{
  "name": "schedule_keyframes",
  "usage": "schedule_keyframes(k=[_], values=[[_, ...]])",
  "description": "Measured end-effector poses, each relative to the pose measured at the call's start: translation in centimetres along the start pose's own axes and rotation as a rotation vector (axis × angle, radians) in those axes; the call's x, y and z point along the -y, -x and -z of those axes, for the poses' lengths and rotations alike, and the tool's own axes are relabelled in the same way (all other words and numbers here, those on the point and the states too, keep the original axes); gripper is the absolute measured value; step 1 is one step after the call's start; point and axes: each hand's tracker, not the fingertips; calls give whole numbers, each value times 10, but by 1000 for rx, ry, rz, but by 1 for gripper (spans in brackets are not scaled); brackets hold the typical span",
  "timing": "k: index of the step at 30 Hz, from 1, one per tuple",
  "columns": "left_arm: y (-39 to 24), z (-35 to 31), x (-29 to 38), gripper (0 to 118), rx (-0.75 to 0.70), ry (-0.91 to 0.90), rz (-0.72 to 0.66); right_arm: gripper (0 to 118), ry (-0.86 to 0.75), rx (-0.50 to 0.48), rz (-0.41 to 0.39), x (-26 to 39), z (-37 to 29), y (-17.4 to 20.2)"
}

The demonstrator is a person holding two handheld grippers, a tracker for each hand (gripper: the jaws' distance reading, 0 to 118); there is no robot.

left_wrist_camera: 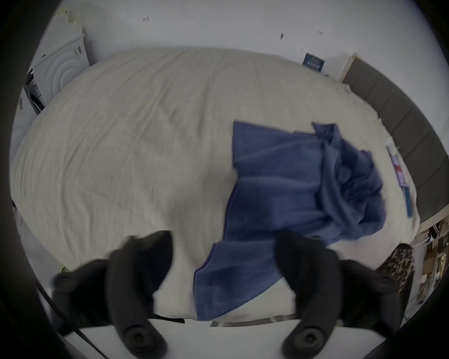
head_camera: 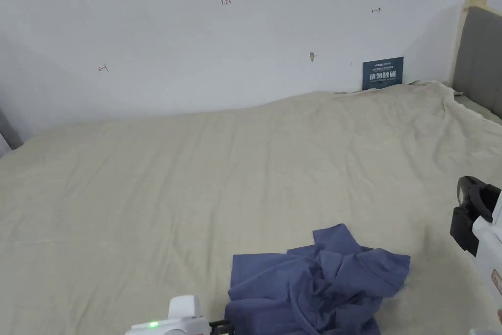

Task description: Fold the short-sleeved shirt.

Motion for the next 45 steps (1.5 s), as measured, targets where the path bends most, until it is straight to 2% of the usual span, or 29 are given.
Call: schedule_keyframes(k=[1,2,8,9,11,12,13,14,15,16,18,23,29,30,31,32,33,34,35,41,45], values=[[0,5,5,100,-14,5,3,0,6,0,1,2,0,0],[0,8,9,106,-28,11,8,0,10,1,1,5,2,-3],[-4,23,28,105,-64,53,27,0,32,9,16,17,5,-11],[-5,25,30,98,-61,51,26,0,36,11,18,18,5,-11],[-7,26,32,66,-23,51,36,0,42,15,20,20,4,-12],[-6,36,36,63,0,52,45,0,45,17,20,21,5,-13],[-10,35,38,58,-50,38,83,0,48,18,20,21,5,-14],[-13,34,38,51,-41,40,124,0,51,20,20,22,5,-14],[-14,35,37,32,-37,44,153,0,53,22,20,23,6,-15],[-13,36,36,6,-38,36,165,0,55,22,21,23,7,-16],[-15,31,34,3,37,14,156,0,59,24,23,24,10,-17],[-29,-2,26,2,41,-61,168,0,83,10,19,23,27,-21],[-14,-28,1,2,125,-178,118,2,242,-51,57,24,92,-38],[-14,-31,-2,2,134,-189,114,9,268,-64,77,28,105,-43],[-14,-34,-6,2,135,-205,112,23,318,-68,82,31,121,-46],[-16,-38,-9,2,139,-213,111,46,369,-88,89,35,136,-48],[-16,-39,-11,2,142,-216,111,81,411,-94,97,41,150,-49],[-15,-38,-13,2,146,-220,107,100,453,-94,83,48,163,-49],[-15,-37,-14,2,152,-219,102,107,480,-86,85,55,174,-49],[-1,-18,-20,2,164,-196,73,107,704,-63,65,114,240,-42],[6,-11,-22,2,162,-178,63,102,826,-59,40,145,254,-22]])
